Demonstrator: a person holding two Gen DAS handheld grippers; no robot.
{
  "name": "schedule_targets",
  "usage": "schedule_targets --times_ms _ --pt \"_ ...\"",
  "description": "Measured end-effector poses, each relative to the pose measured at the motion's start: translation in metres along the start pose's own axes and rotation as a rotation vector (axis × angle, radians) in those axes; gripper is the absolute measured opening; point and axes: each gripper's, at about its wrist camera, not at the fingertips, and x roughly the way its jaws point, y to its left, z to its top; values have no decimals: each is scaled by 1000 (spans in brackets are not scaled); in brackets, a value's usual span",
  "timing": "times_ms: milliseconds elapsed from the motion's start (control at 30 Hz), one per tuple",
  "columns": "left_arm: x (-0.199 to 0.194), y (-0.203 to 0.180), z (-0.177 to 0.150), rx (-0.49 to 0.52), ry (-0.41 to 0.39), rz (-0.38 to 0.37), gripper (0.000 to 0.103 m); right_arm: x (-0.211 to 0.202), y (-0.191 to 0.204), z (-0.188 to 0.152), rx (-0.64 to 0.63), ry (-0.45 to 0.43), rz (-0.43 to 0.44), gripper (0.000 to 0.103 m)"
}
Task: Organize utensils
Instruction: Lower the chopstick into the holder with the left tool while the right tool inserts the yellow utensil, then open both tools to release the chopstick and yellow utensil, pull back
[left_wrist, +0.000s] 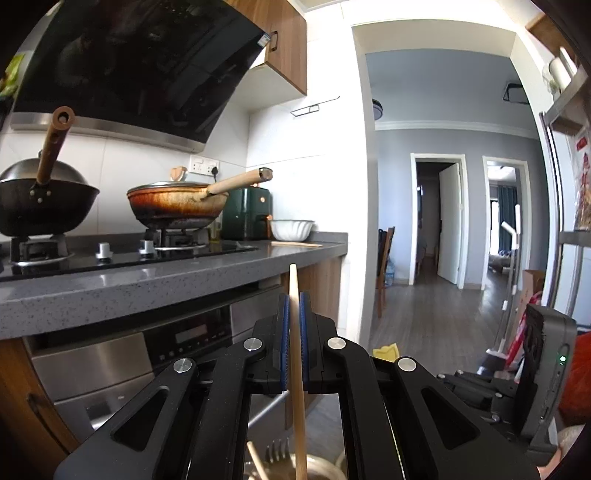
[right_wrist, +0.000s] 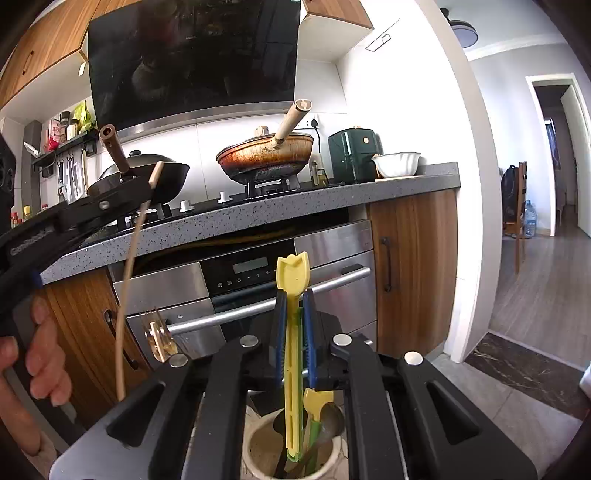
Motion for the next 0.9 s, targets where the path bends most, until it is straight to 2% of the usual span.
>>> schedule_targets --times_ms 233,333,633,900 --pt "18 -1 -22 15 -29 42 6 17 -6 -22 -18 -5 15 9" --pt "22 -2 -27 14 -16 31 6 19 -8 -30 -27 -1 20 9" --pt "-8 -1 -50 25 -8 -16 6 5 -17 -52 -37 52 65 9" --pt "-30 8 -70 -7 63 -57 6 -7 -20 -69 -15 112 95 9"
